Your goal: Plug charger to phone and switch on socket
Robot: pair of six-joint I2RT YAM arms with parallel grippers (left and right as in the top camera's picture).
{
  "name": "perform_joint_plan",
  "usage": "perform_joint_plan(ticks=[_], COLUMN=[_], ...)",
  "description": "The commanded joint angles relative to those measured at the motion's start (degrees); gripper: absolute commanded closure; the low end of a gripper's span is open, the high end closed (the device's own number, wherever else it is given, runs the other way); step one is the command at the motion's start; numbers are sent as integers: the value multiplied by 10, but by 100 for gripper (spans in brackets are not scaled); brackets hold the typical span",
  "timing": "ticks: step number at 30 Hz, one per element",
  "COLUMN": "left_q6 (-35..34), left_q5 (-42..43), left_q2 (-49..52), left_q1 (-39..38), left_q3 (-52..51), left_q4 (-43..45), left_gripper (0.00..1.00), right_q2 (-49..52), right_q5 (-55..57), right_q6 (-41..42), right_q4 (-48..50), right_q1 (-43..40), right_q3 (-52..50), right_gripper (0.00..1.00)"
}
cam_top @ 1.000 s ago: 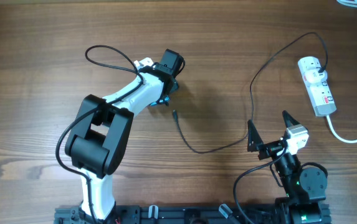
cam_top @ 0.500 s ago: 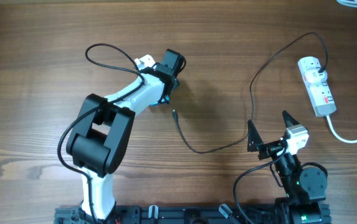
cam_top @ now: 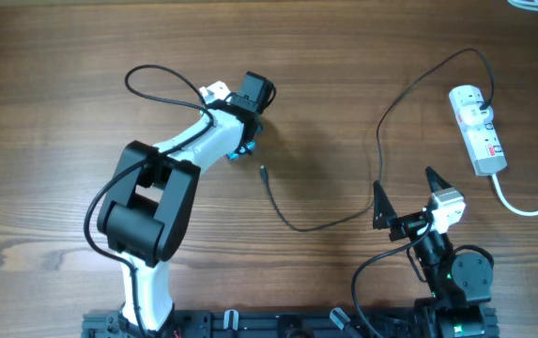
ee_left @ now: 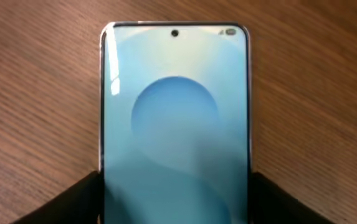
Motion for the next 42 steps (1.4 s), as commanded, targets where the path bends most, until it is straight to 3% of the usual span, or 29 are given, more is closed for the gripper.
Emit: perform_joint_plan(ticks=[1,6,14,26,28,29,30,42], left_q6=[-12,-12,-12,3,3,3,3,3], left_q5=[53,90,127,183,183,181,179,172], left_q2=[37,37,37,37,37,37,37,37], left_q1=[9,9,9,10,10,10,10,11], left_q3=[-22,-22,-22,-22,-22,-22,-22,-22], left_q4=[-21,-62,-203,-174,-166,-160,-153,-110], left_gripper=[40,44,44,39,26,9,0,0], right_q2=[-3,-3,-3,-3,-3,-3,-3,-3], right_q5=[10,10,10,10,10,10,10,10], right_q6=[-5,-5,-5,-5,-5,-5,-5,-5], right_q4=[2,2,2,2,2,2,2,2], right_q1=[-3,-3,-3,-3,-3,-3,-3,-3], right_q3=[0,0,0,0,-1,-1,0,0], right_gripper=[0,0,0,0,0,0,0,0])
